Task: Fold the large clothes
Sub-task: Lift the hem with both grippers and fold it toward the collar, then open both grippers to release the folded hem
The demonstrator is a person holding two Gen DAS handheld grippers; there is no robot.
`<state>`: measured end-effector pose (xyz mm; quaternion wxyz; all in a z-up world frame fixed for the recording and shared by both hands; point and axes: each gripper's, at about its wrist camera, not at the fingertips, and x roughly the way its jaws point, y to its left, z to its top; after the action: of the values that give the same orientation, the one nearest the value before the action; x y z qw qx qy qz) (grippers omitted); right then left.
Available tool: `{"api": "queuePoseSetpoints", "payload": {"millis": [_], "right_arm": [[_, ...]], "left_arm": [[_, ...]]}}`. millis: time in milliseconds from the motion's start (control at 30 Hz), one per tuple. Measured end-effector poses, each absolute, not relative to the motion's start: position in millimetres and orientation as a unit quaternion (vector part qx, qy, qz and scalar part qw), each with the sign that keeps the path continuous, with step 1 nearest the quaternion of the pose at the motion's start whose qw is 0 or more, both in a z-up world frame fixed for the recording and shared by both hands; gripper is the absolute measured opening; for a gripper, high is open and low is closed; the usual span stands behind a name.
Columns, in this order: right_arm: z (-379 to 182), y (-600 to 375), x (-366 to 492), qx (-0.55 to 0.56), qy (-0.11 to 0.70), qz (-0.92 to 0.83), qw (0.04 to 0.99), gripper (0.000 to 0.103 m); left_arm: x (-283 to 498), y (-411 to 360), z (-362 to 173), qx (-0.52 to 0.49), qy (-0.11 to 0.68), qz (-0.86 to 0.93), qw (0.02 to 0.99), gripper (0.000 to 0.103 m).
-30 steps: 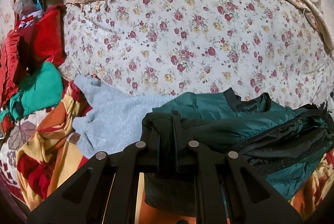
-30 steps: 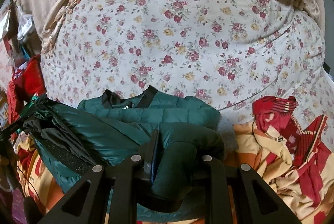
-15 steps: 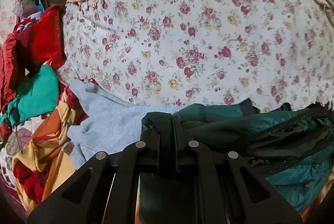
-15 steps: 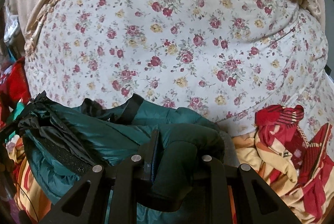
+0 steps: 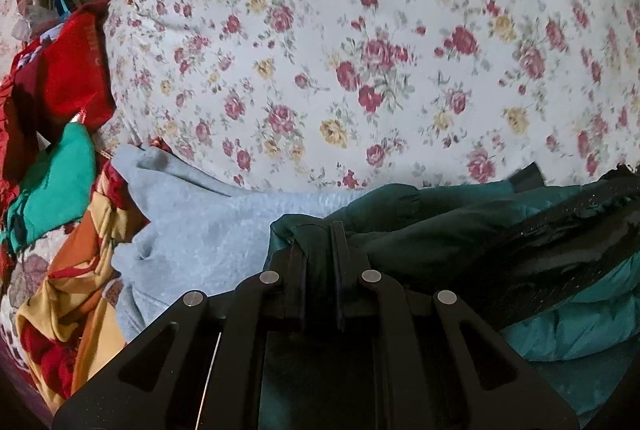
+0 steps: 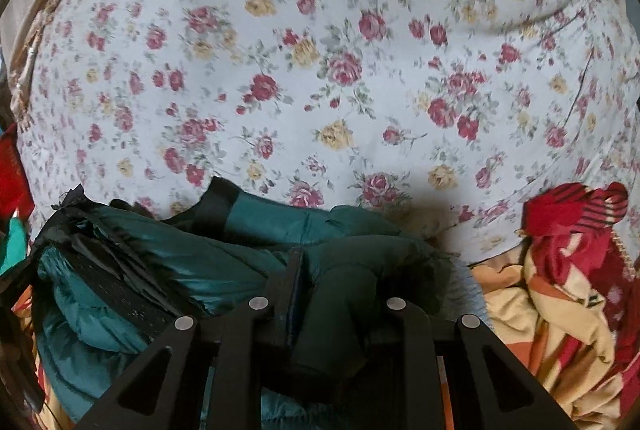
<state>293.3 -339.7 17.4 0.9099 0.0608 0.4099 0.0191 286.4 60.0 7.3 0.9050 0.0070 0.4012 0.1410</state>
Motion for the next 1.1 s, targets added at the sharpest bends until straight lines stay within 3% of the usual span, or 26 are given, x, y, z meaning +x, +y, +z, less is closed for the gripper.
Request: {"api": "queuePoseSetpoints", "payload": {"millis": [233,533,733,800,867,967,1100], "right_arm": [[-3.5,-339.5,307.3,0.077,0.418,0.020,0.905,0.021],[32.3,-354.2,280.8,0.139,0.394,0.060,0.907,0.038],[69.1,-335.4,232.7,0.088,0.352,0.080,0.928,0.043],[77.8,-325.4,218.5,0.068,0.334,0.077,0.937,0.049],[83.5,-314.5,208.2,0.057,0.314,0.086,0.944,0.062],[88.1,-286.4,199.7,0.028,0.292,0.119,0.948,0.065],[71.4,-240.3,216.9,-0.024,0.320,0.160,0.933,0.066]], "left_arm": [[299.2,57.7,-10.4,0.015,0.415,0.142,0.899,0.010],[300.9,56.8,-16.3,0.012,0.423,0.137,0.896,0.010],[300.0,57.0,-16.5,0.011,0.422,0.134,0.897,0.010],[300.9,57.1,-17.0,0.009,0.423,0.133,0.896,0.011],[302.2,57.0,-16.9,0.006,0.425,0.132,0.896,0.011],[303.3,57.3,-17.2,0.003,0.425,0.131,0.896,0.011],[302.2,59.2,-16.4,-0.005,0.422,0.131,0.897,0.011]]}}
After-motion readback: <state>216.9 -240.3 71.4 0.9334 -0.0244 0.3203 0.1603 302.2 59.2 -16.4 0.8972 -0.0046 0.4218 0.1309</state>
